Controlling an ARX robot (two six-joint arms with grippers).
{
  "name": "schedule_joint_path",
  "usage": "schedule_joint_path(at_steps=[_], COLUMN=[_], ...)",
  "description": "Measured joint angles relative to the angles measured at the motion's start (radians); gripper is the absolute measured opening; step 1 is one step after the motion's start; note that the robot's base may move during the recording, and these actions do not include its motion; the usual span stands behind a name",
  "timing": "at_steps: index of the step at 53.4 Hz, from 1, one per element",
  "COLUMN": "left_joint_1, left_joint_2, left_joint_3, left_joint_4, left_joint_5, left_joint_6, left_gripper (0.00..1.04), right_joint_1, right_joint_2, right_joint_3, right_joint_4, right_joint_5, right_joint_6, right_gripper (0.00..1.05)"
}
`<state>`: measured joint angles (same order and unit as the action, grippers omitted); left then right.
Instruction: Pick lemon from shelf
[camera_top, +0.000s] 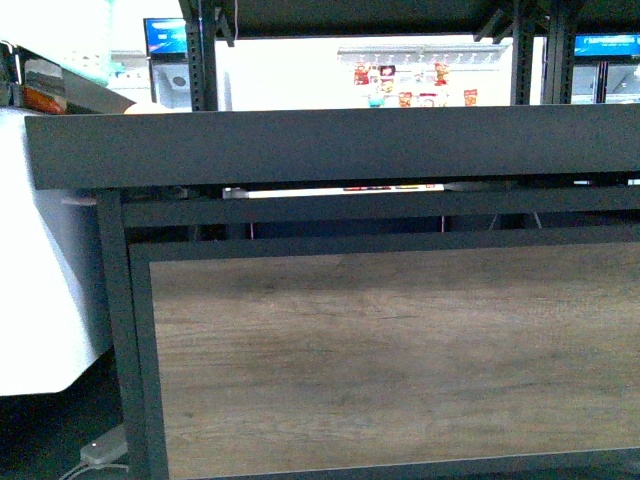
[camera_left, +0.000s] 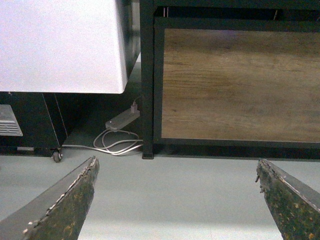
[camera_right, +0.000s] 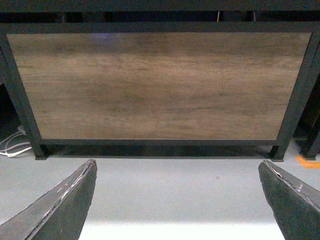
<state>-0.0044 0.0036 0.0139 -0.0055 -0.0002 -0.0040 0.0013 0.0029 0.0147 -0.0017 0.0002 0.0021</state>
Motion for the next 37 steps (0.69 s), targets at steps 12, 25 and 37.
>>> schedule_joint_path(at_steps=[12, 25, 37], left_joint_1=[0.000, 0.000, 0.000], left_joint_2=[0.000, 0.000, 0.000], left_joint_3=[0.000, 0.000, 0.000], left_joint_4=[0.000, 0.000, 0.000], left_joint_5=[0.000, 0.000, 0.000], left_joint_6=[0.000, 0.000, 0.000], left_gripper=[0.97, 0.97, 0.97], right_joint_1=[0.000, 0.000, 0.000], right_joint_2=[0.000, 0.000, 0.000], right_joint_3=[0.000, 0.000, 0.000], right_joint_4=[0.000, 0.000, 0.000], right_joint_5=[0.000, 0.000, 0.000], right_joint_6=[0.000, 0.000, 0.000], right_gripper=[0.97, 0.97, 0.97])
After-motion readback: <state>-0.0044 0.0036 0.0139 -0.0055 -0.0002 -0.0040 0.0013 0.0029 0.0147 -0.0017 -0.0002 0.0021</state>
